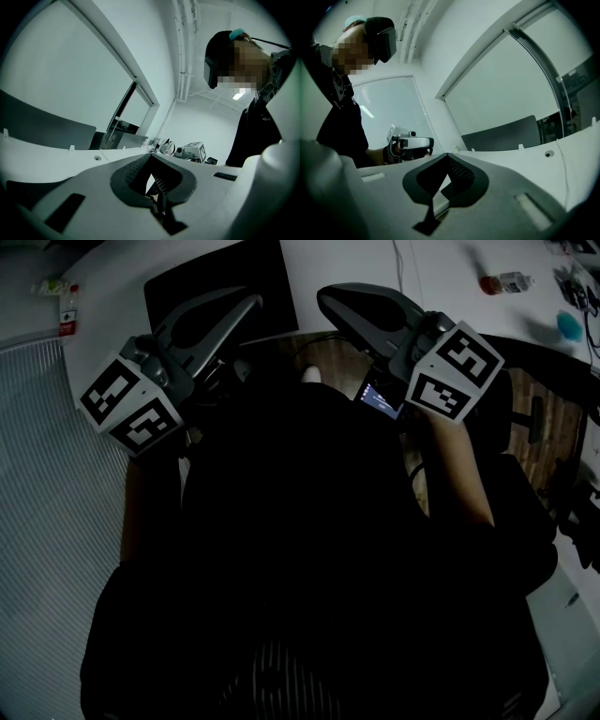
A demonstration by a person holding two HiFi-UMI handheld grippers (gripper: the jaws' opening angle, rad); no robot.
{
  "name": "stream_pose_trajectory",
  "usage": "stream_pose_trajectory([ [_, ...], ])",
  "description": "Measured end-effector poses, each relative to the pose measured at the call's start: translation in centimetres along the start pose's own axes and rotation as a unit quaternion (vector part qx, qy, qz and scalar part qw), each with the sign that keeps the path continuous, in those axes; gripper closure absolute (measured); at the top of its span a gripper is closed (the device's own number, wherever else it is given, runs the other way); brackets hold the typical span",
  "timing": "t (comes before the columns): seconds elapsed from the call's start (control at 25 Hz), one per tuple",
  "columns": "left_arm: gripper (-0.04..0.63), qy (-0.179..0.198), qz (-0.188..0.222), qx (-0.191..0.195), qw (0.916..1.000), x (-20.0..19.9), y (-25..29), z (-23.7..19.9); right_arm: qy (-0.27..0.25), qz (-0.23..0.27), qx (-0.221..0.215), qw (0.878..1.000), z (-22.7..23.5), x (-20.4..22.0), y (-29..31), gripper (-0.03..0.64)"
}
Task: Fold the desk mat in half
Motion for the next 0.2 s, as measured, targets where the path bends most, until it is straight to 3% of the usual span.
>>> stream_pose_trajectory([
  [0.2,0.588,-0.004,-0.002,-0.004,1.0000,-0.08,-0.33,0.35,0.000,-0.001,-0.003,1.000,-0.78,-0.02,-0.45,0.614],
])
Point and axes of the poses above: the fingertips, and each gripper's own axes: y forward along the fingers, z to its right, x out of its underside, the point moved 6 cm from there along -y, backward along the fingers, and after that the axes turned 13 degrees about x, right-handed, at the moved point
